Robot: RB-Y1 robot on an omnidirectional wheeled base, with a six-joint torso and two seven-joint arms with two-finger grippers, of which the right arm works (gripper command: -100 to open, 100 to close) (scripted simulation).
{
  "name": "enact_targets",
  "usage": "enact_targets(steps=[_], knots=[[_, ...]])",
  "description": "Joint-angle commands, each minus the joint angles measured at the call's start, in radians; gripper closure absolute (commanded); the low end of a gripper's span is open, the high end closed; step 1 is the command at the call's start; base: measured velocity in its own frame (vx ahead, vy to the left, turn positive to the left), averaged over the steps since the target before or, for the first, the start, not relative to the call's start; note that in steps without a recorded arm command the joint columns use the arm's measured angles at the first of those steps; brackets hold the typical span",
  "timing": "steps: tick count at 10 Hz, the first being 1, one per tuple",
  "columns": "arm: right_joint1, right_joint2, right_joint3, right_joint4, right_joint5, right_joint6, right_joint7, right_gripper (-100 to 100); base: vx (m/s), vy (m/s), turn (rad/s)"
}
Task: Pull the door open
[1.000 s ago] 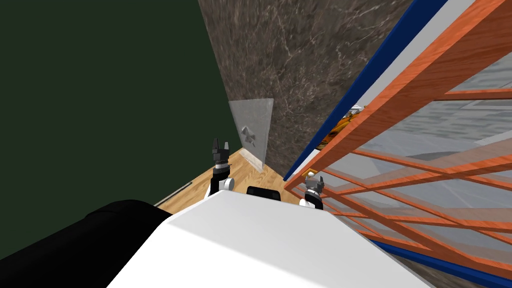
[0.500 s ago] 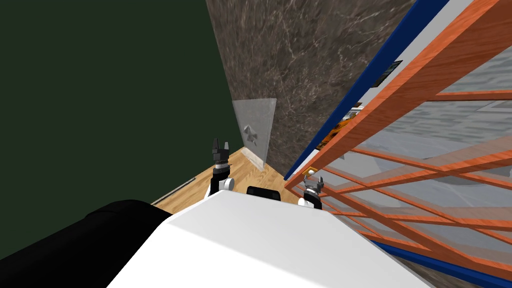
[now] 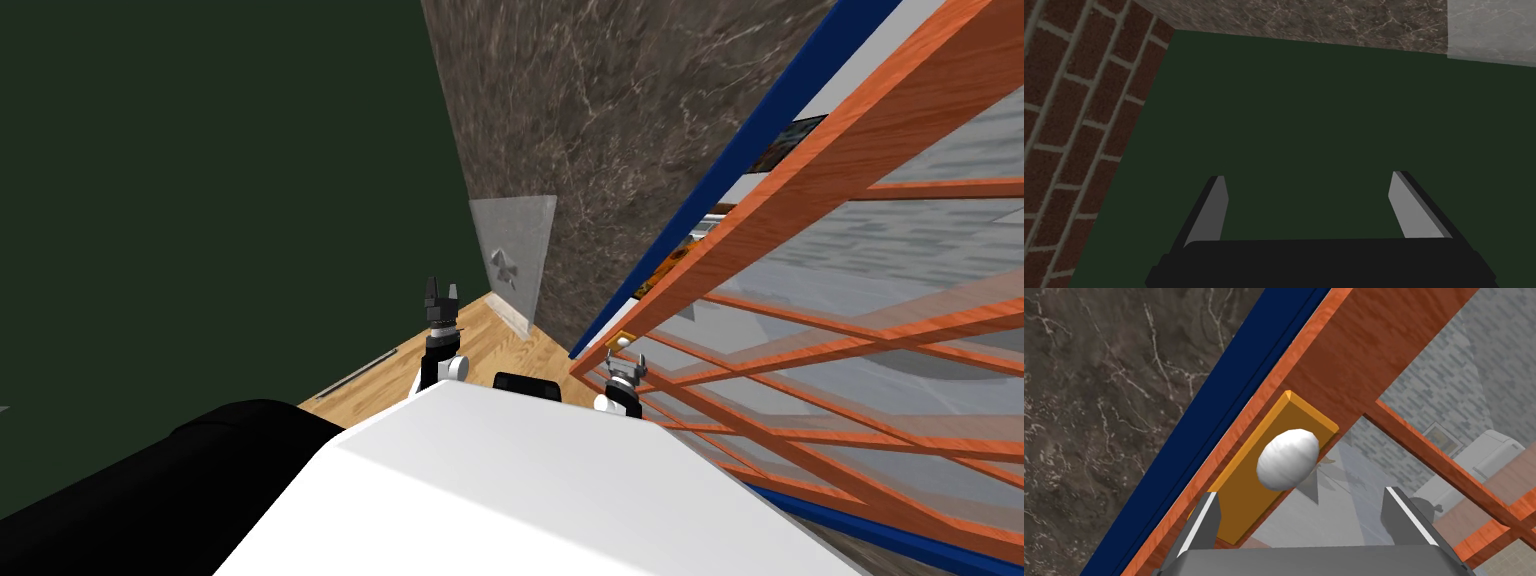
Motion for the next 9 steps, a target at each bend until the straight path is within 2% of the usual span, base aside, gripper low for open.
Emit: enact_targets(steps=[1,2,3,5,6,7,8,9], knots=[[-0.001,0.000,0.007,-0.001,-0.012,-0.003,-0.038,-100,-0.068,-0.014,0.041],[0.001,0.001,0.018,-0.008,-0.032,-0.005,-0.073,-100,-0.062,-0.008,0.059],[0.001,0.001,0.018,-0.008,-0.032,-0.005,-0.079,-100,-0.045,-0.004,0.028],[0.005,0.004,0.040,-0.022,-0.073,-0.009,-0.145,-100,-0.059,-0.011,0.084],[0.005,0.004,0.040,-0.022,-0.073,-0.009,-0.162,-100,-0.057,-0.010,0.038],[0.007,0.005,0.051,-0.029,-0.093,-0.011,-0.197,-100,-0.069,0.010,0.061],[0.007,0.005,0.051,-0.029,-0.093,-0.011,-0.204,-100,-0.052,0.006,0.025],[0.008,0.006,0.062,-0.035,-0.112,-0.013,-0.244,-100,-0.058,-0.005,0.053]])
